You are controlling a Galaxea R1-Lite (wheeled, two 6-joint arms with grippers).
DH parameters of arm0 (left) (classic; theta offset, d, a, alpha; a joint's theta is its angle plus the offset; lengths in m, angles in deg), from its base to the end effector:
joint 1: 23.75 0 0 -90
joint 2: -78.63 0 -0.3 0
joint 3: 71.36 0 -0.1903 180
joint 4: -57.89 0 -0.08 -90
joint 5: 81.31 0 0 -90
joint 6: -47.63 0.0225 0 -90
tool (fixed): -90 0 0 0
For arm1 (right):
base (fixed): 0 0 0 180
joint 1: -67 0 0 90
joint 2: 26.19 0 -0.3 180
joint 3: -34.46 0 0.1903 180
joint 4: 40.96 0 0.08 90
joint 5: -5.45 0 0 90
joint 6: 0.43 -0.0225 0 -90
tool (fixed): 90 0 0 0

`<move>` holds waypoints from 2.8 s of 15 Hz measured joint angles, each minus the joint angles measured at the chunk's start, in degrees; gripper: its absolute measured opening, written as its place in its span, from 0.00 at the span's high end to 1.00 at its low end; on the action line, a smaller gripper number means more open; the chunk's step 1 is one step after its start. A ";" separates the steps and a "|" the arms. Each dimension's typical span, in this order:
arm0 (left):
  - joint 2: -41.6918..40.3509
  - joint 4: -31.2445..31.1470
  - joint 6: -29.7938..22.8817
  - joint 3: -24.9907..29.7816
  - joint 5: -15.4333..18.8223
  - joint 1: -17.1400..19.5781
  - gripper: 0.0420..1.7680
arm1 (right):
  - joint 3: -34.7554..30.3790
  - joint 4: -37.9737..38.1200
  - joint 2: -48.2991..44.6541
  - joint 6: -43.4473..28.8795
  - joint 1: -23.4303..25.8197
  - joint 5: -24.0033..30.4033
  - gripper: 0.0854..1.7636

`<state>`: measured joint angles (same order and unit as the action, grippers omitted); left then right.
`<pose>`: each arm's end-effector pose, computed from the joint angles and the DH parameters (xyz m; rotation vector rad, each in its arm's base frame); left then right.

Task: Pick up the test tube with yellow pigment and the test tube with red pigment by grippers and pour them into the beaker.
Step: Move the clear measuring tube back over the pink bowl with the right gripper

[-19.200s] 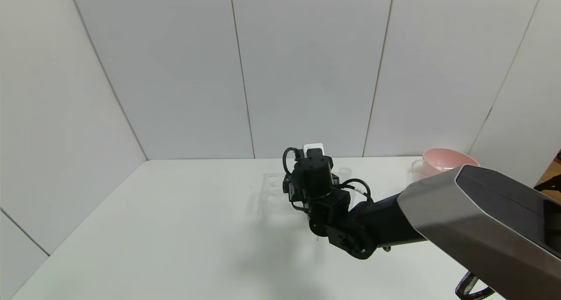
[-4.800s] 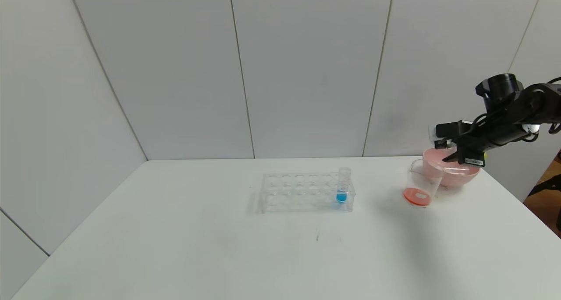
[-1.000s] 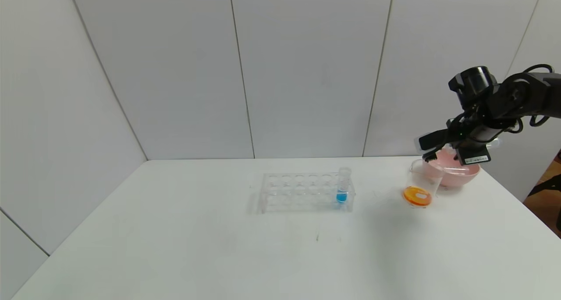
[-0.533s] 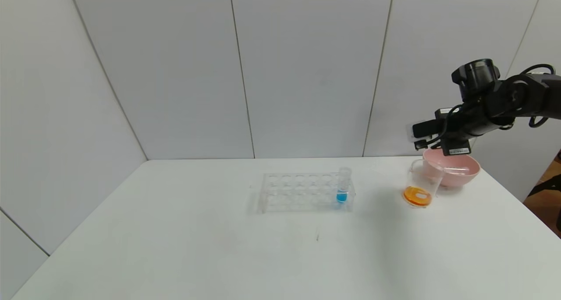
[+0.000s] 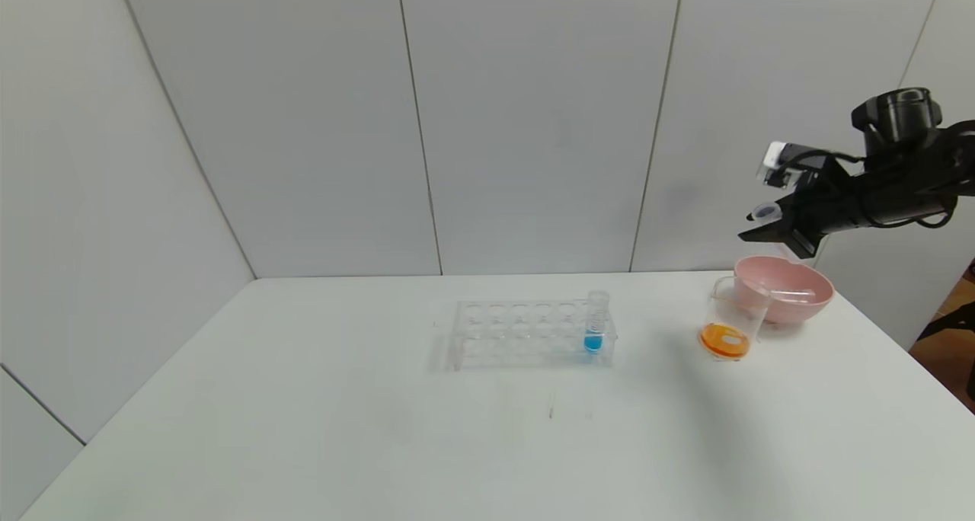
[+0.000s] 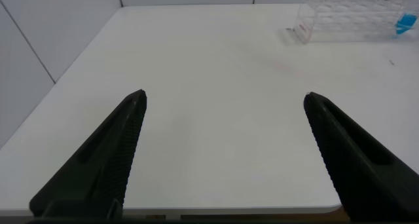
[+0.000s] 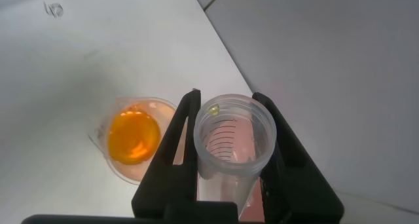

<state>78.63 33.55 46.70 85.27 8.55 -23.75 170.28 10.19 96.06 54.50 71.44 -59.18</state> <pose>-0.0228 0.0001 0.0738 -0.0162 0.0169 0.0026 0.4241 -0.0233 0.2372 -0.7458 0.4126 0.6206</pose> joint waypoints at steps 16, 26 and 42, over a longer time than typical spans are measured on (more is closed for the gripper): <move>0.00 0.00 -0.02 0.00 0.00 0.00 0.03 | -12.85 -39.05 -4.94 -53.41 8.79 -8.29 0.70; 0.00 0.00 -0.02 0.00 -0.02 0.00 0.03 | -31.54 -67.19 4.62 -55.59 10.30 -9.96 0.70; 0.00 0.00 -0.02 0.00 0.00 0.00 0.03 | -30.88 -70.29 10.64 -55.61 10.30 -8.90 0.70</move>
<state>78.63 33.55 46.68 85.27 8.55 -23.75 139.40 -60.10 106.70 -1.12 81.74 -68.08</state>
